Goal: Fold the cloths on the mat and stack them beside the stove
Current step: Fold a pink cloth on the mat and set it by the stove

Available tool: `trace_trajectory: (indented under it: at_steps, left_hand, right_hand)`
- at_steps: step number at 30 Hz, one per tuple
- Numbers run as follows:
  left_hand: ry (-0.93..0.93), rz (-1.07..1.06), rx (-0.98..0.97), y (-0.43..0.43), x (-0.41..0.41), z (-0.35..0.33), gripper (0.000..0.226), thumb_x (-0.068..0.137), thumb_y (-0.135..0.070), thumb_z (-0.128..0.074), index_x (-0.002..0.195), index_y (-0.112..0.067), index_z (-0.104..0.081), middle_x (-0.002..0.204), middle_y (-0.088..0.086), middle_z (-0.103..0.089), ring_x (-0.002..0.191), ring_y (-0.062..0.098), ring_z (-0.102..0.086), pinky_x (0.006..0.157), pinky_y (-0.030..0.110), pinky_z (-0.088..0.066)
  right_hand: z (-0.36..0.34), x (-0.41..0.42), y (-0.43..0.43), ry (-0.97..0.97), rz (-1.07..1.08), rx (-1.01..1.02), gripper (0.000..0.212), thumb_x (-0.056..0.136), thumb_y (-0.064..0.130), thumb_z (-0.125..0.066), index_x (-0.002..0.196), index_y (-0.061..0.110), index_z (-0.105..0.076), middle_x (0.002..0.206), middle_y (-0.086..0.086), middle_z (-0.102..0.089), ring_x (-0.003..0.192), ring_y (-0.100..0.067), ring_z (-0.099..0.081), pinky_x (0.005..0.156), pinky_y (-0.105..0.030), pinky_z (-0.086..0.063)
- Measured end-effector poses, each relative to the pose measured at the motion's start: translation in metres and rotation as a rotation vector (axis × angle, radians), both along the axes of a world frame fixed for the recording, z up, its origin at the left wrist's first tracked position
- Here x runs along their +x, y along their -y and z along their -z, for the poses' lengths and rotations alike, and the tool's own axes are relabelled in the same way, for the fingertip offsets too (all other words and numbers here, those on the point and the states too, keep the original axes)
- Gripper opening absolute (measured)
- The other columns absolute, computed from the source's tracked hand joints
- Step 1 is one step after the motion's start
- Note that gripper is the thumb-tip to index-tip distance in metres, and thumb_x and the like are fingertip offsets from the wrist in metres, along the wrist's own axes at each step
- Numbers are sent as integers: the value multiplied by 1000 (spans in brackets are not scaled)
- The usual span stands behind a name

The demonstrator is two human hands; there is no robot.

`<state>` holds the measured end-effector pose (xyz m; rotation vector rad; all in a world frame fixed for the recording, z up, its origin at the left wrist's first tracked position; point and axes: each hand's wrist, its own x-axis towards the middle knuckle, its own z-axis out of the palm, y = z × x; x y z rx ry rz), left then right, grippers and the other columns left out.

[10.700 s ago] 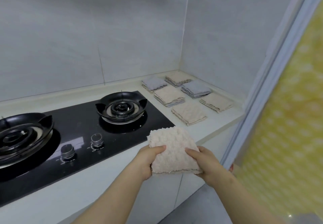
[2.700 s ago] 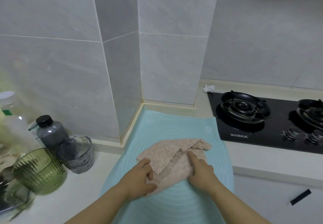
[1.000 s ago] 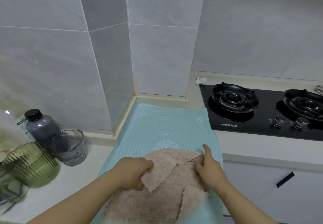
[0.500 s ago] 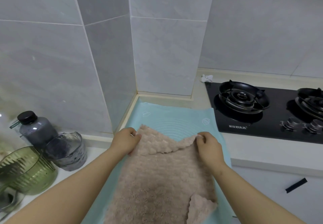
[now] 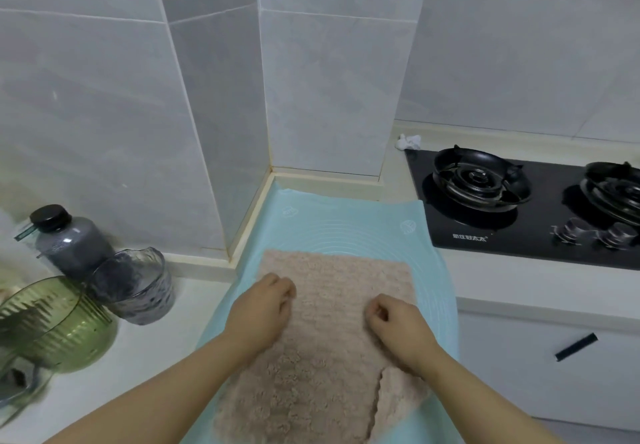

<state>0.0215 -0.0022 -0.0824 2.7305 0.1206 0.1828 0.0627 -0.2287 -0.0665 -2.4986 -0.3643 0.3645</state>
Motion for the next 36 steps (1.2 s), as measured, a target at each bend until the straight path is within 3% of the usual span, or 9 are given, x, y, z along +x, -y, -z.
trace_trajectory:
  at_steps: [7,11,17,21,23,27,30,32,36]
  left_hand:
    - [79,228,10,-8,-48,15,24,70,-19,-71,89,-28,-58,76,-18,-47,63,1,-45,47,6,-21]
    - [-54,365,-93,-14,-66,23,38,77,-48,-45,98,-21,-62,92,-16,-46,90,6,-41,74,6,-27]
    - [-101,406,-51,-14,-90,17,32,84,-40,-58,112,-24,-58,115,-16,-48,109,4,-40,88,5,-25]
    - [-230,428,160,-11,-114,2,87,59,-69,-30,135,-29,-45,140,-13,-40,128,8,-37,101,19,-33]
    - [-295,386,206,-4,-122,-3,92,57,-69,-27,138,-28,-41,143,-10,-36,131,10,-36,102,25,-38]
    - [-243,351,309,3,-130,0,43,86,-39,-49,124,-20,-54,122,-2,-52,111,18,-53,84,30,-46]
    - [-182,358,406,5,-136,3,10,66,-25,-61,76,-25,-64,75,-8,-60,62,10,-62,47,20,-44]
    - [-211,333,535,8,-137,12,28,35,-23,-79,52,-27,-57,52,-12,-51,38,5,-50,31,18,-32]
    - [-198,240,567,17,-133,17,48,9,-21,-85,46,-28,-55,41,-9,-45,28,5,-42,27,18,-25]
  right_hand:
    - [4,-36,7,37,-71,-72,15,90,27,-49,76,29,-53,75,10,-60,73,-9,-55,66,-22,-43]
    - [15,-58,21,42,-120,-58,31,89,29,-56,62,39,-46,74,16,-54,83,-10,-52,69,-13,-35]
    - [25,-87,34,90,-149,-92,40,95,7,-39,122,31,-56,133,16,-37,128,-14,-34,102,-13,-21]
    - [24,-100,39,172,-167,-236,43,96,18,-37,133,40,-43,155,14,-13,136,-16,-21,111,-25,-18]
    - [24,-105,43,169,-155,-212,38,94,19,-40,127,36,-49,154,12,-15,137,-16,-19,111,-25,-18]
    - [28,-118,54,161,-159,-190,22,89,20,-41,108,24,-53,140,13,-34,133,-13,-28,99,-17,-24]
    - [29,-119,62,187,-182,-165,26,85,21,-39,106,21,-55,114,19,-37,115,-7,-38,84,-15,-29]
    - [27,-120,62,213,-181,-181,24,88,15,-42,108,21,-55,110,19,-38,104,-3,-36,80,-16,-33]
    - [26,-121,58,229,-184,-207,27,91,12,-40,113,18,-54,122,8,-48,112,-10,-43,78,-18,-36]
